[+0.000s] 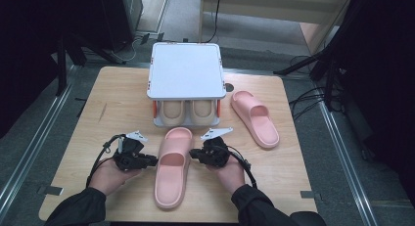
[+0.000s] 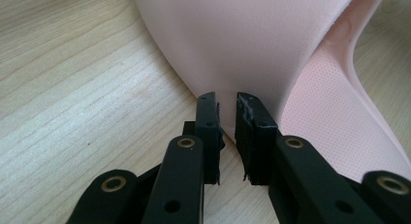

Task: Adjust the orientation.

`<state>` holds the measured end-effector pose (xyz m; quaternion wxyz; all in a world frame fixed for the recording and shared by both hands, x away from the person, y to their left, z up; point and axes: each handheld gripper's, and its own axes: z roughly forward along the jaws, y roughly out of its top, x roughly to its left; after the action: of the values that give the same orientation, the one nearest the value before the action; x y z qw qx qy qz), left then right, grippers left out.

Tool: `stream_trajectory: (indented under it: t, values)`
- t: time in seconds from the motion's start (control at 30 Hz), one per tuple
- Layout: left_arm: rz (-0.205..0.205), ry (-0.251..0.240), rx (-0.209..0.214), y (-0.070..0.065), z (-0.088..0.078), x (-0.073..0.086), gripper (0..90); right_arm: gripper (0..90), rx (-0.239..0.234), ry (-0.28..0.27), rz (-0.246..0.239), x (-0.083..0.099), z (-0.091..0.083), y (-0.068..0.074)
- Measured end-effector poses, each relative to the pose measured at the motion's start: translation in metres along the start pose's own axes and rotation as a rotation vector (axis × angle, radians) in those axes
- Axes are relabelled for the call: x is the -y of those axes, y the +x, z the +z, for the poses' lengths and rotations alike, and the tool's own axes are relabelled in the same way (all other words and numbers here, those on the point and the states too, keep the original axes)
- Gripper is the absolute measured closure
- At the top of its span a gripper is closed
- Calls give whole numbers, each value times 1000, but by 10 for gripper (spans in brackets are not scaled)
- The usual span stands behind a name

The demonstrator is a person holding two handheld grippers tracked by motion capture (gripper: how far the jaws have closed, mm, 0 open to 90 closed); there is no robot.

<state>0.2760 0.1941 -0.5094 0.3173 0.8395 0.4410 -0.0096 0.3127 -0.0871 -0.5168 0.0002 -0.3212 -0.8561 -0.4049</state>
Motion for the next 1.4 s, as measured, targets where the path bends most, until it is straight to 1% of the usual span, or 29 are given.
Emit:
stream_trajectory:
  t: [0.03, 0.13, 0.2, 0.33, 0.4, 0.47, 0.53, 0.57, 0.6, 0.63, 0.7, 0.8, 0.9, 0.97, 1.03, 1.13, 1.17, 1.2, 1.3, 1.4]
  values:
    - [-4, 2, 5, 1, 0, 0, 782, 855, 0, 0, 6, 0, 0, -1]
    - [-9, -3, 29, 4, -2, 0, 758, 819, 7, -2, -2, -1, -1, -2]
    - [-1, -15, 29, 4, -5, -1, 727, 778, 9, -10, -12, -1, -4, -2]
    - [11, -40, 16, 7, -14, -3, 645, 700, 9, -46, -23, -3, -13, -3]
    - [12, -44, 10, 10, -17, -4, 597, 660, 24, -66, -28, -3, -19, -5]
    - [-2, -54, 21, 14, -20, -6, 521, 631, 34, -80, -20, -2, -25, -7]
    - [-14, -57, 30, 18, -21, -8, 476, 620, 40, -98, -6, -1, -31, -11]
    - [-10, -65, 31, 21, -23, -10, 476, 620, 47, -106, -6, 0, -34, -12]
    - [-15, -75, 45, 24, -23, -11, 469, 621, 53, -114, -2, 1, -38, -14]
    - [-15, -76, 48, 26, -23, -13, 450, 624, 56, -118, 2, 2, -42, -16]
    - [-14, -77, 53, 30, -24, -15, 438, 627, 72, -122, 8, 3, -47, -18]
    - [-11, -81, 50, 36, -25, -19, 432, 627, 89, -123, 19, 6, -55, -23]
    - [-20, -88, 54, 42, -26, -22, 427, 624, 107, -135, 39, 9, -63, -31]
    - [-34, -88, 60, 45, -24, -24, 423, 618, 119, -137, 39, 10, -68, -35]
    - [-34, -86, 55, 46, -24, -26, 422, 611, 139, -143, 41, 11, -75, -41]
    - [-36, -89, 58, 46, -23, -28, 421, 598, 158, -159, 67, 13, -84, -51]
    - [-38, -92, 60, 45, -23, -29, 421, 598, 162, -160, 70, 13, -85, -54]
    - [-35, -87, 63, 46, -22, -29, 420, 597, 172, -154, 85, 15, -88, -58]
    - [-27, -72, 44, 45, -21, -28, 418, 585, 179, -165, 110, 16, -93, -65]
    - [-30, -73, 48, 45, -22, -27, 419, 574, 187, -176, 117, 16, -97, -70]
